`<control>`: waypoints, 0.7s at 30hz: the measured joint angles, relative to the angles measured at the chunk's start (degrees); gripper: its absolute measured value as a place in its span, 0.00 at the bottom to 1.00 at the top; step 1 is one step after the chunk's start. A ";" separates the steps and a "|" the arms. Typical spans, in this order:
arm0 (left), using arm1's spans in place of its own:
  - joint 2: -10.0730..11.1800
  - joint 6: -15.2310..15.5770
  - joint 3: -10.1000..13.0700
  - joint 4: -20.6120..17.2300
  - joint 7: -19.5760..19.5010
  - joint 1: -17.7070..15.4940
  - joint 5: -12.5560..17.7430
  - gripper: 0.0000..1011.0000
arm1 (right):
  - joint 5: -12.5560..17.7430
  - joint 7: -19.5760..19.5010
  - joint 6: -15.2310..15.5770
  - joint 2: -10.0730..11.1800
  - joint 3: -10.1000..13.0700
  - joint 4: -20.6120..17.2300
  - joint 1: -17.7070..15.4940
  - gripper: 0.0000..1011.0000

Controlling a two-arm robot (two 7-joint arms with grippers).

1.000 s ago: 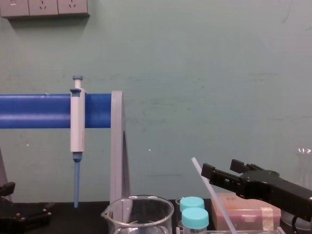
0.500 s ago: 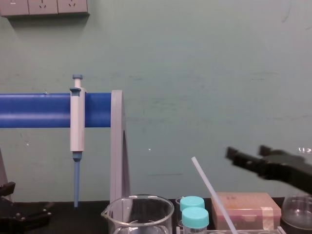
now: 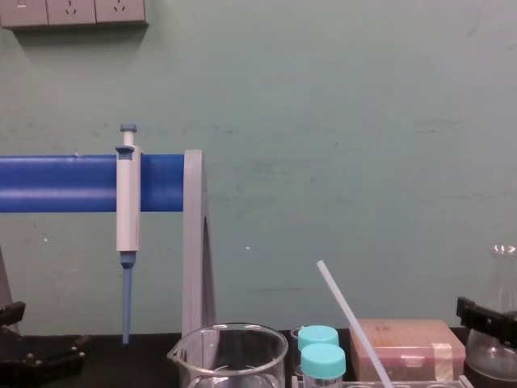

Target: Pick up the stirring rod with one hand, then place it down.

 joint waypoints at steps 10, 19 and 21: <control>0.00 0.00 0.00 0.00 0.00 0.00 0.00 0.99 | -0.75 -0.39 0.31 -0.24 0.06 0.53 0.00 0.99; 0.00 0.00 0.00 0.00 0.00 0.00 0.00 0.99 | -0.65 -0.38 0.24 -0.18 0.06 0.37 0.00 0.99; 0.00 0.00 0.00 0.00 0.00 0.00 0.00 0.99 | -0.62 -0.38 0.23 -0.17 0.06 0.34 0.00 0.99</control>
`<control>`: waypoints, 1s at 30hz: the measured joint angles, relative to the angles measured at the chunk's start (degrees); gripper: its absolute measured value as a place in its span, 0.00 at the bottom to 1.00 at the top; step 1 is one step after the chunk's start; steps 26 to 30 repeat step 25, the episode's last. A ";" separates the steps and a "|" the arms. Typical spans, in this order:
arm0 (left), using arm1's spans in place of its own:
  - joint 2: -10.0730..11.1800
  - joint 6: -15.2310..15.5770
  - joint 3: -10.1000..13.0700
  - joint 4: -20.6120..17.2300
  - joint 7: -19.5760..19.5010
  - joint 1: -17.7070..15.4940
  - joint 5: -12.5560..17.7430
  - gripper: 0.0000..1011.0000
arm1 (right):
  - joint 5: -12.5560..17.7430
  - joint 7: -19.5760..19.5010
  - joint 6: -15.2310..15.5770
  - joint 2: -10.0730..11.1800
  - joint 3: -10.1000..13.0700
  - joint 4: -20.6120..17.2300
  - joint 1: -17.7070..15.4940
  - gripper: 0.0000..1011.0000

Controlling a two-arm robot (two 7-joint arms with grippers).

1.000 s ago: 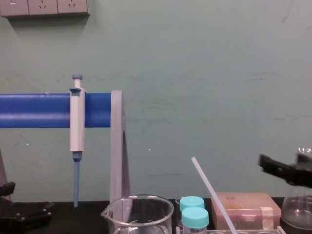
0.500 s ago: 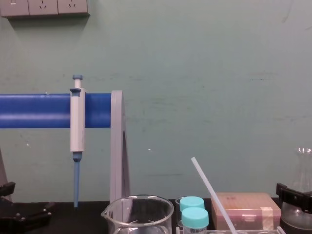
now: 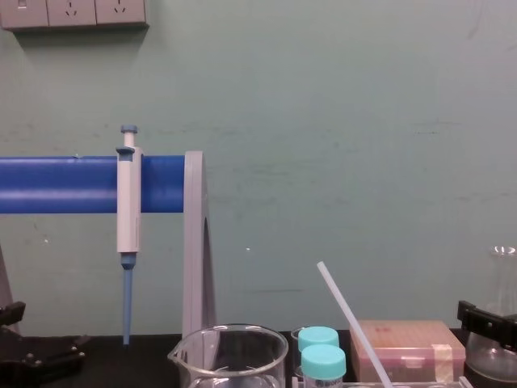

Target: Pick up the stirring rod with one hand, then place it down.

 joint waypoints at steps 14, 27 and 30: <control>0.00 0.00 0.00 0.00 0.00 0.00 0.00 0.99 | 0.16 0.02 -0.06 0.06 0.00 -0.08 0.00 0.99; 0.00 0.00 0.00 0.00 0.00 0.00 0.00 0.99 | 0.21 0.02 -0.08 0.06 0.00 -0.12 0.00 0.99; 0.00 0.00 0.00 0.00 0.00 0.00 0.00 0.99 | 0.21 0.02 -0.08 0.06 0.00 -0.12 0.00 0.99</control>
